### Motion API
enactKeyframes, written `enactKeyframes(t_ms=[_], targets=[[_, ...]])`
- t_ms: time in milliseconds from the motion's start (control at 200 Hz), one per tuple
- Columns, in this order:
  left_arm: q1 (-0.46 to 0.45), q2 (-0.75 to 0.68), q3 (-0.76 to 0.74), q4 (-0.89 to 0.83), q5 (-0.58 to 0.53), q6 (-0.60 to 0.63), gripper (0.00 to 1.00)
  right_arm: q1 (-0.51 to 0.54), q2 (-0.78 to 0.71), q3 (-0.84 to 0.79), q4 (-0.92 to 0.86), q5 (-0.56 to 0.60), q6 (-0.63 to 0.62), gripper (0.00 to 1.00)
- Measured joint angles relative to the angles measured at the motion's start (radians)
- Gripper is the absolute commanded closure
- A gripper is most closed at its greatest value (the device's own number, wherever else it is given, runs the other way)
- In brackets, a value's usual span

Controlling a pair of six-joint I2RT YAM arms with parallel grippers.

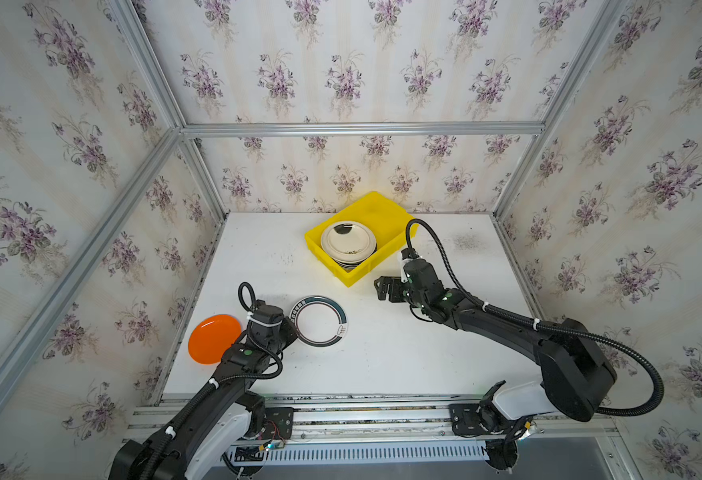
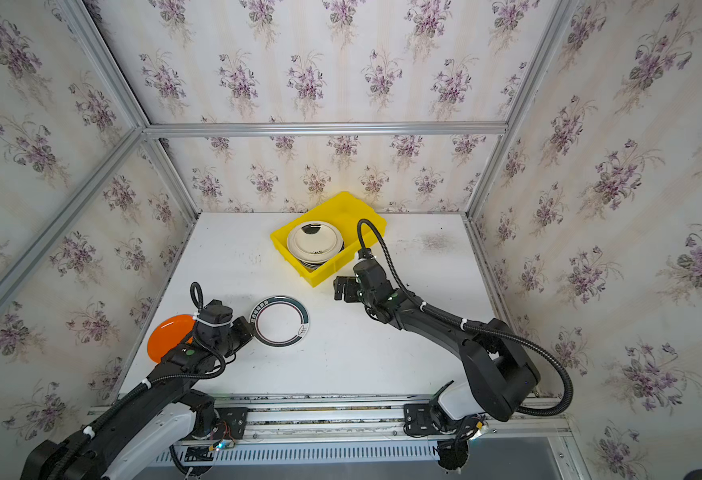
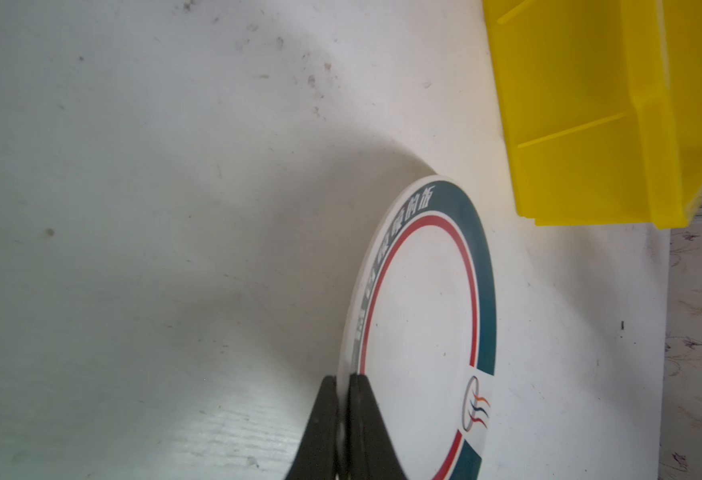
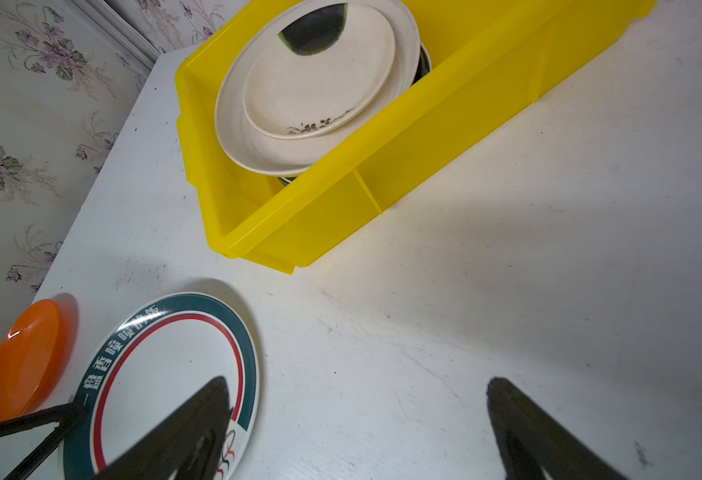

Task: Place the plates into the plastic bin on the countertop
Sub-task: 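Lift the green-rimmed plate upright with the left gripper, then hold the plate up with the left gripper while the right gripper grasps its rim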

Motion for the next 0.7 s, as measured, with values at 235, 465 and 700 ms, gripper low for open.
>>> enactKeyframes(t_ms=[235, 465, 700], targets=[[0.000, -0.135, 0.063, -0.085, 0.040, 0.035, 1.00, 0.000, -0.005, -0.007, 0.009, -0.021, 0.025, 0.01], [0.000, -0.239, 0.138, -0.139, 0.074, 0.050, 1.00, -0.037, 0.010, -0.067, 0.113, -0.167, 0.093, 0.01], [0.000, -0.259, 0.214, -0.171, 0.087, 0.099, 1.00, -0.074, 0.049, -0.110, 0.272, -0.343, 0.177, 0.01]])
